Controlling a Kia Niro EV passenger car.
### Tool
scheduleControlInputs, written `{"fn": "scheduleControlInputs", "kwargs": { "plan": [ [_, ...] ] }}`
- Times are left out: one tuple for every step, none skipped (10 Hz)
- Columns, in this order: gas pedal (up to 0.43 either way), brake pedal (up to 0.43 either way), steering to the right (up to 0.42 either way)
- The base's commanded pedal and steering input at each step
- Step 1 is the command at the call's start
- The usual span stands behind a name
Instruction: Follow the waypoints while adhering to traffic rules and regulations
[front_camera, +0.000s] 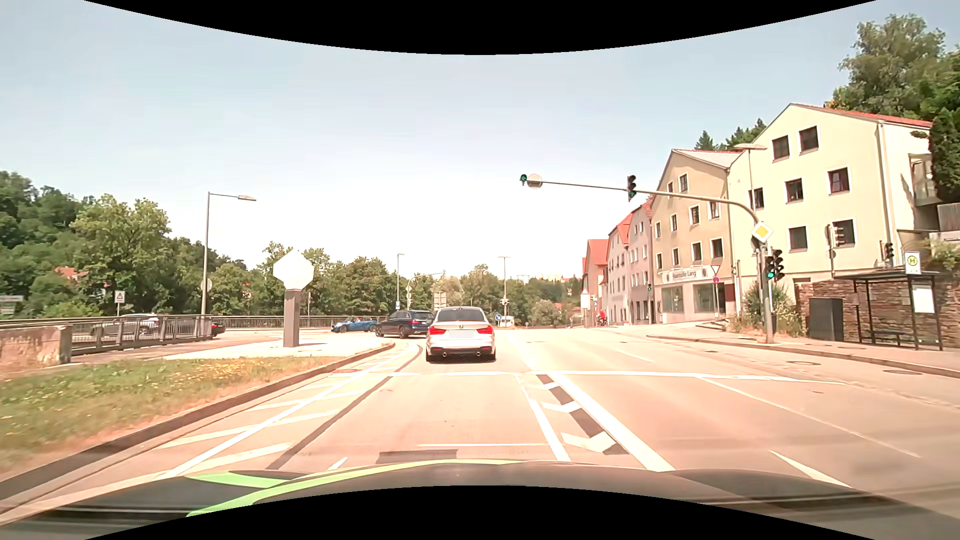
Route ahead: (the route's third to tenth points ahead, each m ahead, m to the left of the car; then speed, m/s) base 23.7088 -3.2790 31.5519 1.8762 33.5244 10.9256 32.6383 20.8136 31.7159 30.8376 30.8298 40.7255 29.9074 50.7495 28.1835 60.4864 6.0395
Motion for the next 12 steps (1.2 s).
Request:
{"fn": "scheduleControlInputs", "kwargs": {
  "plan": [
    [0.138, 0.0, 0.009],
    [0.138, 0.0, 0.009],
    [0.138, 0.0, 0.006],
    [0.138, 0.0, 0.006],
    [0.138, 0.0, 0.006],
    [0.138, 0.0, 0.005],
    [0.138, 0.0, 0.005],
    [0.138, 0.0, 0.004],
    [0.13, 0.0, 0.004],
    [0.118, 0.0, 0.004],
    [0.11, 0.0, 0.004],
    [0.079, 0.0, 0.003]
  ]
}}
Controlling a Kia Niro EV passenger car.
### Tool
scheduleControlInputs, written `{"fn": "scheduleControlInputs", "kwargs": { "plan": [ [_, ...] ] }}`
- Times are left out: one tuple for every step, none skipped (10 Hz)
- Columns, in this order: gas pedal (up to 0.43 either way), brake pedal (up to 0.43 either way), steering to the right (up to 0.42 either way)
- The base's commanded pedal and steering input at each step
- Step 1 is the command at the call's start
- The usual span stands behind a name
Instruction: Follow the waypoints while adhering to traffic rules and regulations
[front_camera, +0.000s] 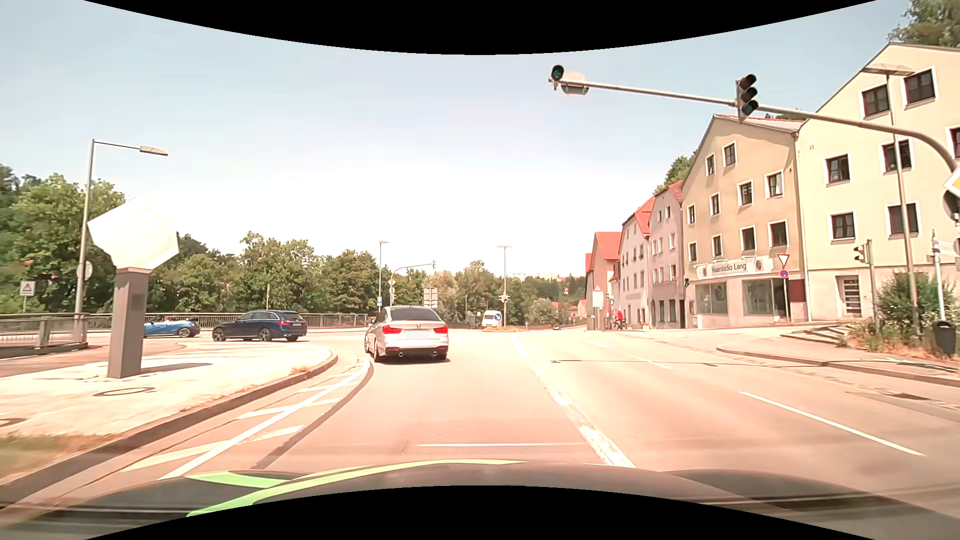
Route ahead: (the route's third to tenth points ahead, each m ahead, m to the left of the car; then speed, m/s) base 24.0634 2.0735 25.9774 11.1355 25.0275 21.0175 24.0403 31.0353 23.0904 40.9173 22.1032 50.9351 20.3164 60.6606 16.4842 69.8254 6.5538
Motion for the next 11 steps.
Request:
{"fn": "scheduleControlInputs", "kwargs": {
  "plan": [
    [0.067, 0.0, 0.003],
    [0.047, 0.0, 0.003],
    [0.028, 0.0, 0.0],
    [0.028, 0.0, -0.011],
    [0.0, 0.0, -0.025],
    [0.0, 0.0, -0.037],
    [0.0, 0.0, -0.051],
    [0.0, 0.0, -0.065],
    [0.0, 0.0, -0.077],
    [0.0, 0.0, -0.093],
    [0.0, 0.0, -0.108]
  ]
}}
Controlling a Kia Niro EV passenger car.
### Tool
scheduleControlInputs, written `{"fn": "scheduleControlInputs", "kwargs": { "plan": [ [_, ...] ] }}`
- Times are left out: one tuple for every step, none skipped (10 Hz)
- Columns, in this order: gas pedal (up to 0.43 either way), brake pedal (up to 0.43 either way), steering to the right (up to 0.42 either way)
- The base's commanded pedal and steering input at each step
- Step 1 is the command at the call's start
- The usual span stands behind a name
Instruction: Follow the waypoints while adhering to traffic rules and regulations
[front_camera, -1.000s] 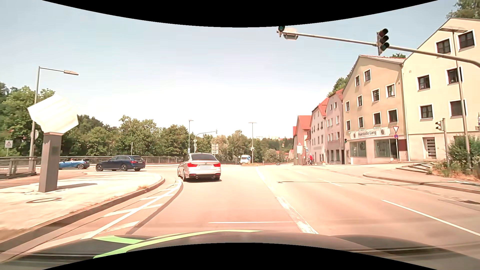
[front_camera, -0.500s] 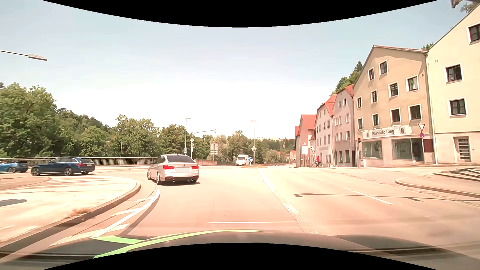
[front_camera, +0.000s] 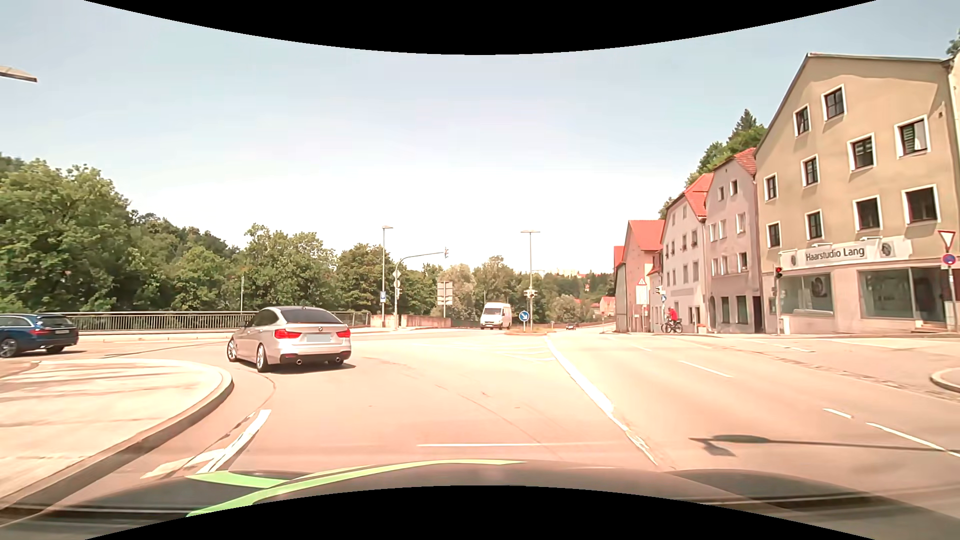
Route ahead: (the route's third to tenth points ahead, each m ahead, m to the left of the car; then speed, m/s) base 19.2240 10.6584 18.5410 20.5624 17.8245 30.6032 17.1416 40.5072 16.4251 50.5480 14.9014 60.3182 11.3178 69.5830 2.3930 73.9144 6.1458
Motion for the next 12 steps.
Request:
{"fn": "scheduleControlInputs", "kwargs": {
  "plan": [
    [0.0, 0.0, -0.118],
    [0.0, 0.0, -0.131],
    [0.0, 0.0, -0.147],
    [0.0, 0.0, -0.161],
    [0.0, 0.0, -0.178],
    [0.0, 0.0, -0.198],
    [0.0, 0.0, -0.216],
    [0.008, 0.0, -0.225],
    [0.008, 0.0, -0.232],
    [0.008, 0.0, -0.237],
    [0.008, 0.0, -0.245],
    [0.028, 0.0, -0.254]
  ]
}}
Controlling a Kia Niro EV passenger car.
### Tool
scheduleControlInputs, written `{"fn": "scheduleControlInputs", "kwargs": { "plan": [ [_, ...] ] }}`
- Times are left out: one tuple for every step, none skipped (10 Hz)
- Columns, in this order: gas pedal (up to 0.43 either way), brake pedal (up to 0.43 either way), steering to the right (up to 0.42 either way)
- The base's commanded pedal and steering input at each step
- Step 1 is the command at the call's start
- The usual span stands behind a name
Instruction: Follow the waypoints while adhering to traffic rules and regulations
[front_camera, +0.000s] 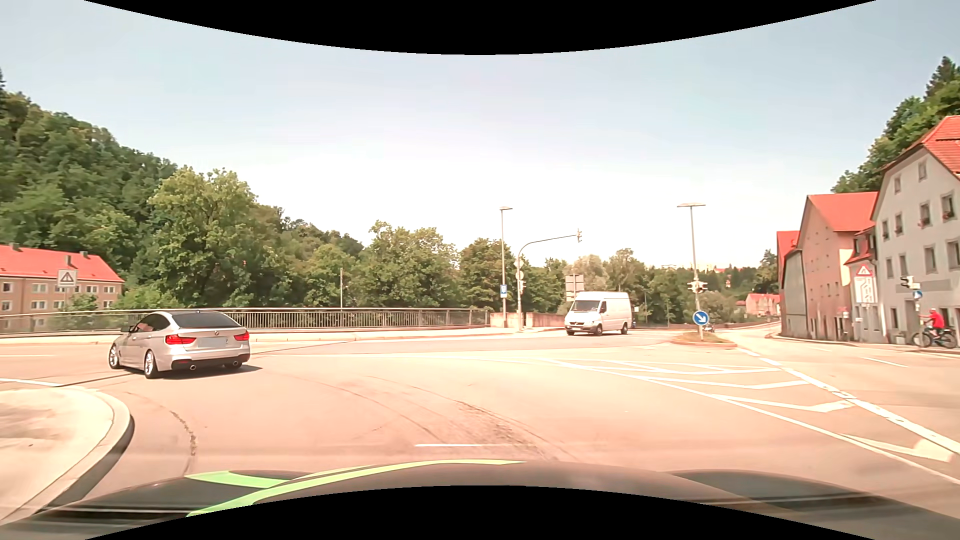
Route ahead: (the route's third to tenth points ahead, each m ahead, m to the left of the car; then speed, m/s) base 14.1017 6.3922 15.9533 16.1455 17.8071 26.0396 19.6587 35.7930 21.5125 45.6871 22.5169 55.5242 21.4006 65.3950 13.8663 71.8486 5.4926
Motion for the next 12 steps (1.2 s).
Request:
{"fn": "scheduleControlInputs", "kwargs": {
  "plan": [
    [0.039, 0.0, -0.267],
    [0.039, 0.0, -0.277],
    [0.039, 0.0, -0.283],
    [0.047, 0.0, -0.29],
    [0.047, 0.0, -0.302],
    [0.047, 0.0, -0.318],
    [0.059, 0.0, -0.331],
    [0.059, 0.0, -0.337],
    [0.059, 0.0, -0.34],
    [0.059, 0.0, -0.345],
    [0.067, 0.0, -0.35],
    [0.079, 0.0, -0.352]
  ]
}}
